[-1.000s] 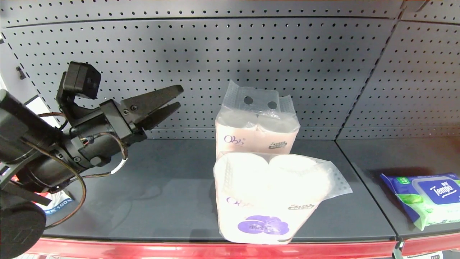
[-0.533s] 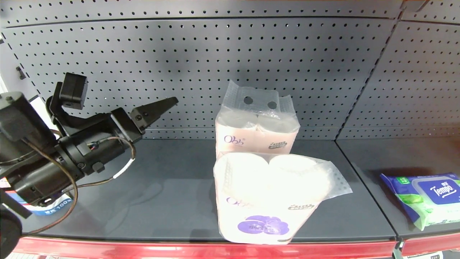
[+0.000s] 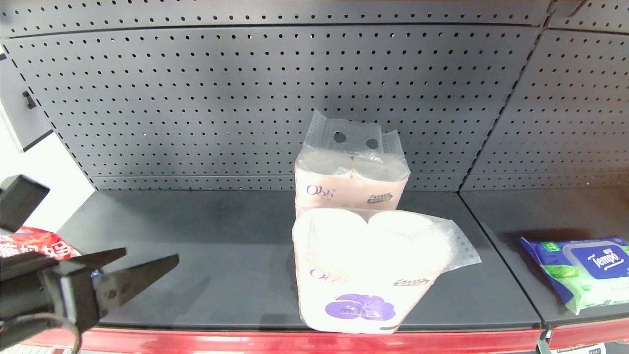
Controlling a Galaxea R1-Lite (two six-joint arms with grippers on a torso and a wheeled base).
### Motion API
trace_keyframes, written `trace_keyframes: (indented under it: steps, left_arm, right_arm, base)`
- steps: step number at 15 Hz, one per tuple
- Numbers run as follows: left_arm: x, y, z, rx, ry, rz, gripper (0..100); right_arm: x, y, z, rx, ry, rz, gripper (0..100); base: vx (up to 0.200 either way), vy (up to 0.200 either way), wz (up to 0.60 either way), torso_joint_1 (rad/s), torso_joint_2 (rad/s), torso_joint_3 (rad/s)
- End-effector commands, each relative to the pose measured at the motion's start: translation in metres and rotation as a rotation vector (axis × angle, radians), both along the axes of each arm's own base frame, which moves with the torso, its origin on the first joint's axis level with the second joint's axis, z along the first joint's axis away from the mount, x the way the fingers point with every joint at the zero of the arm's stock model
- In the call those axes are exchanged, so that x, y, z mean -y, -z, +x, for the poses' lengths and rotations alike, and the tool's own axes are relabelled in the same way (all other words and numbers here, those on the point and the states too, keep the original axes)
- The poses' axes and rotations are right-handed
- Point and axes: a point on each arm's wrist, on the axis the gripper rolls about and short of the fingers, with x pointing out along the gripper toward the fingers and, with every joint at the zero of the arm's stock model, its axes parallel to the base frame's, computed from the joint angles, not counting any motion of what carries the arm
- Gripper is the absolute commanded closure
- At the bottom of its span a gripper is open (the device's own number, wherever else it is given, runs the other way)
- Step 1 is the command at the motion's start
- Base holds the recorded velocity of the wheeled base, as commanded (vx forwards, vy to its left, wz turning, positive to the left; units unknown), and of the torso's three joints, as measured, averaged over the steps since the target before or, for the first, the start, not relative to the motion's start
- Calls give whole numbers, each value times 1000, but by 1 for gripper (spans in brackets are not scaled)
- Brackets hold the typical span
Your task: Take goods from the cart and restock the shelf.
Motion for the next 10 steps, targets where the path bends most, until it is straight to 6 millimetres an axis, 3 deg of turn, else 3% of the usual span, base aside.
trace_keyframes:
  steps: [1,2,4,7,8,10]
  left_arm:
    - [-16,-13,-39,109,-22,43,0]
    - [-19,-18,-45,110,-21,52,0]
    - [-20,-24,-48,120,-6,84,0]
    - [-23,-22,-56,181,39,173,0]
    - [-23,-22,-57,195,45,185,0]
    - [-24,-23,-58,206,51,199,0]
  right_arm:
    - [0,-56,25,-65,100,90,0]
    - [1,-75,49,-144,27,136,0]
    - [-4,-71,71,-240,-151,132,0]
    - [-17,-85,154,-224,-229,114,0]
    - [-29,-83,172,-281,-286,111,0]
    - [-49,-76,194,-363,-355,108,0]
  base:
    - [0,0,0,0,0,0]
    - [0,0,0,0,0,0]
    - [0,0,0,0,0,0]
    - [0,0,0,0,0,0]
    - [0,0,0,0,0,0]
    - [0,0,0,0,0,0]
